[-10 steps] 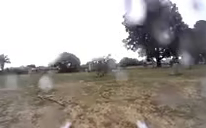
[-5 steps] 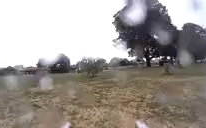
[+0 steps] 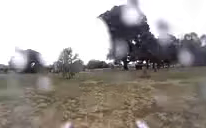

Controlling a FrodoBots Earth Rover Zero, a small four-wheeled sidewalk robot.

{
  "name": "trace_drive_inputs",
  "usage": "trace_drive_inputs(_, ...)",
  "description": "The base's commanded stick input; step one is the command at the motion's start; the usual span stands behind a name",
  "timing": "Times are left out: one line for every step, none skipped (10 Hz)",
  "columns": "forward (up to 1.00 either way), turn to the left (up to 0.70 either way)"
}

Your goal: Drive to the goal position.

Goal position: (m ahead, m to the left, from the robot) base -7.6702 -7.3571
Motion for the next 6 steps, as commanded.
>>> trace_drive_inputs(1.00, -0.40)
trace_drive_inputs(1.00, -0.40)
trace_drive_inputs(1.00, -0.40)
trace_drive_inputs(1.00, -0.40)
trace_drive_inputs(1.00, -0.40)
trace_drive_inputs(1.00, -0.40)
